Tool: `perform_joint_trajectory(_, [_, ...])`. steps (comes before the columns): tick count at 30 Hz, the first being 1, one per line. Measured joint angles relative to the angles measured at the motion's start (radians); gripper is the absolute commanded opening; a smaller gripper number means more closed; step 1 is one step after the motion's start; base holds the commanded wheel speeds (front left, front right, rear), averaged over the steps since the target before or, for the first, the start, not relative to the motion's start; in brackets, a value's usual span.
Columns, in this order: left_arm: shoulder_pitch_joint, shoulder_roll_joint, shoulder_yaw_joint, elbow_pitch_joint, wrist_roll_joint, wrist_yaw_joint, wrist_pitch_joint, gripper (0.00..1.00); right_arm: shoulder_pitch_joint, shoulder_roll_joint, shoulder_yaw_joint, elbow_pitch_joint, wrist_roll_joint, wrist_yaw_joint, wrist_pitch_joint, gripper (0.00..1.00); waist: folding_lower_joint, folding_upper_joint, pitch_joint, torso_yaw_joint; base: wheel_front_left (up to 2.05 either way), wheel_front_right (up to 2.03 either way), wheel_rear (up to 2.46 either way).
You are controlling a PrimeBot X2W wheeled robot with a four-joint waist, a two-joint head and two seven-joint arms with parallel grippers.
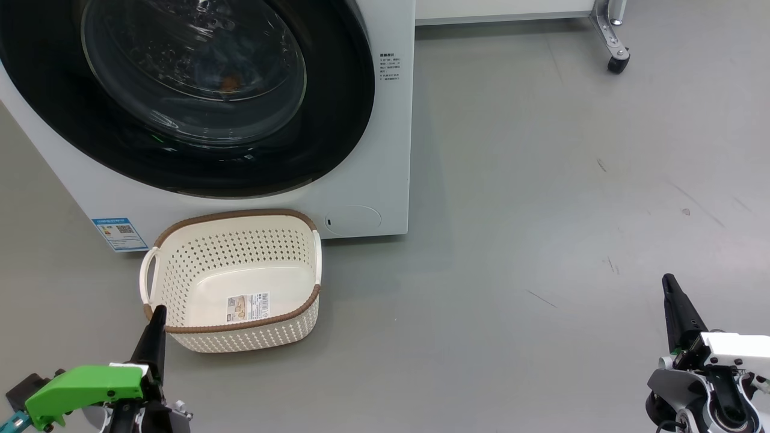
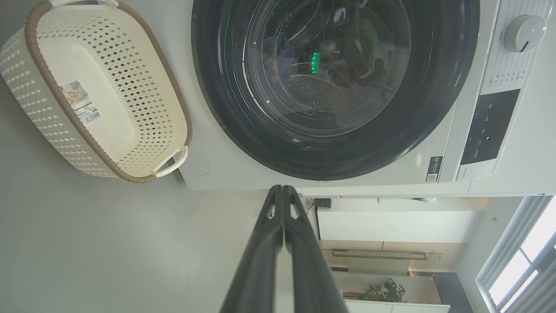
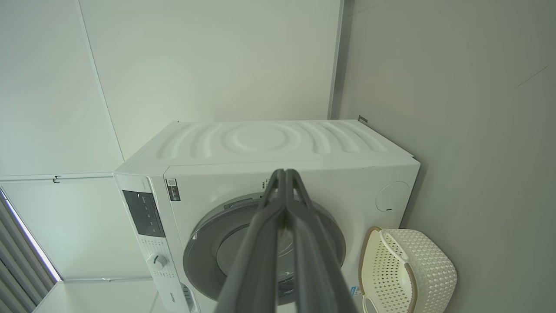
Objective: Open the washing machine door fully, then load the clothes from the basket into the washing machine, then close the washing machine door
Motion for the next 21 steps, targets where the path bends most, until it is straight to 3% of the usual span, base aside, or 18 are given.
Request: perform_joint_trajectory(21, [-0.001,0.0,0.001,0.012,0.0,0.0,0.001,0.0,0.0,0.0,-0.001,0.003,0.0,0.0,0.003,0.0,0.0,0.0,0.0,0.0,0.0,0.0,0.0])
